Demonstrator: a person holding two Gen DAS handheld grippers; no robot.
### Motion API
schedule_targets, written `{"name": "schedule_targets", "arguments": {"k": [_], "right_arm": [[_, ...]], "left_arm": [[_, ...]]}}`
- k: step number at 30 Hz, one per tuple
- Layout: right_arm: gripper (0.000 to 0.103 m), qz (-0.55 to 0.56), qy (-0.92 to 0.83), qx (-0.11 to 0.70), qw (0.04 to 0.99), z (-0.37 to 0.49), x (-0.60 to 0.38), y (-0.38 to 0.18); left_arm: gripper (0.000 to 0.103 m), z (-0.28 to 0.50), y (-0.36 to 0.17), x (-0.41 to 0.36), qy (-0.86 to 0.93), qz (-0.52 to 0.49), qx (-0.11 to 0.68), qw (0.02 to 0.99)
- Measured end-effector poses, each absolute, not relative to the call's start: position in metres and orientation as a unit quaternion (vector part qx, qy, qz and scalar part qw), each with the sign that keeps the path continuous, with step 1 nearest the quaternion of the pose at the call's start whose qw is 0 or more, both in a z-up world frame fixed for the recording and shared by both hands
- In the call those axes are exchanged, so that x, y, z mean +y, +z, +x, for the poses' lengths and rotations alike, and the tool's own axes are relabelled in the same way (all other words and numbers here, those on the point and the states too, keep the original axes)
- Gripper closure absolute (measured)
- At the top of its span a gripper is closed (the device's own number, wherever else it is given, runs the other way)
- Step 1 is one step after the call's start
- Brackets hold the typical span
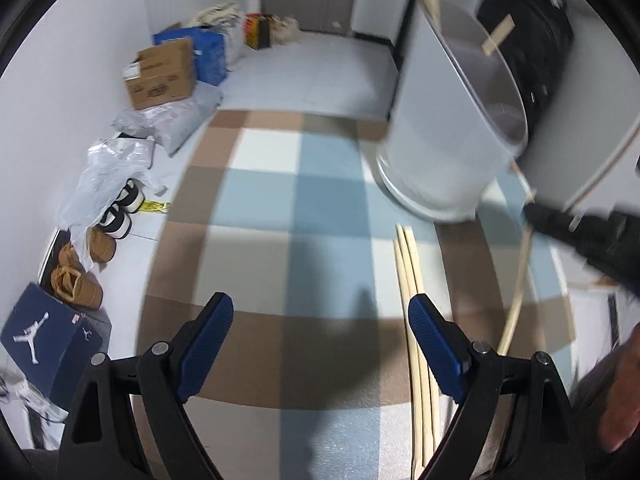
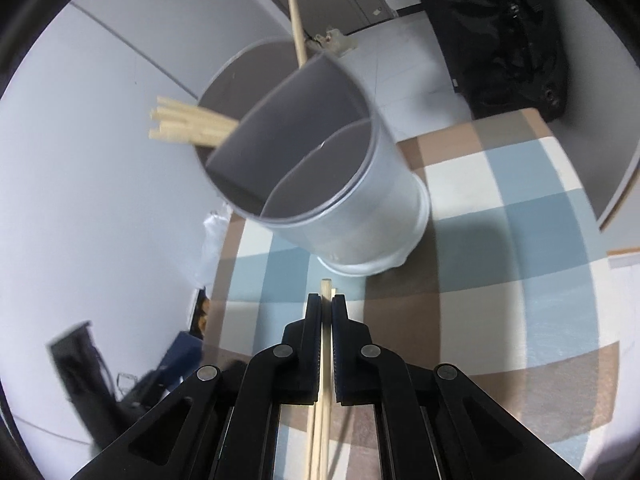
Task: Organize utensils
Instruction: 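Close the right tool on a chopstick and lift it while the left tool approaches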
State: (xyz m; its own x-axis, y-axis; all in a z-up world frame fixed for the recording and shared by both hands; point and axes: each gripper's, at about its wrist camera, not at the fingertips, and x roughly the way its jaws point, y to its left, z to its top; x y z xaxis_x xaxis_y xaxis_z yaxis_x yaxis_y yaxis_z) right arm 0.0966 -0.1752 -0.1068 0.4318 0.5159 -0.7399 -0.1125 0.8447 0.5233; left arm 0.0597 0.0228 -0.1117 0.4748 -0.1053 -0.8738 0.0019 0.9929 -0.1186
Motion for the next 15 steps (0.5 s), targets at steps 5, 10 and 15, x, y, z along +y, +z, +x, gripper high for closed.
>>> {"name": "schedule_targets", "arguments": {"k": [5,10,15], "right_arm": [[0.099,0.204,0.192,0.488,0.827,0.094,-0.197,-0.098],[0.099,0.18,0.196,0.477,0.838,0.087,-0.206,-0.089],[0.099,0.163,0.203,0.465,0.846,0.086,-0.219,-0.075]], "left_arm": [[0.017,0.06,-0.122,0.008,-0.045,-0.044,0.544,0.836],[0.017,0.06,-0.132,-0.002,-0.028,-0.024,0.57,0.821],[0.017,0.063,-0.133,-0.007,-0.008,-0.005,0.575,0.818]]}}
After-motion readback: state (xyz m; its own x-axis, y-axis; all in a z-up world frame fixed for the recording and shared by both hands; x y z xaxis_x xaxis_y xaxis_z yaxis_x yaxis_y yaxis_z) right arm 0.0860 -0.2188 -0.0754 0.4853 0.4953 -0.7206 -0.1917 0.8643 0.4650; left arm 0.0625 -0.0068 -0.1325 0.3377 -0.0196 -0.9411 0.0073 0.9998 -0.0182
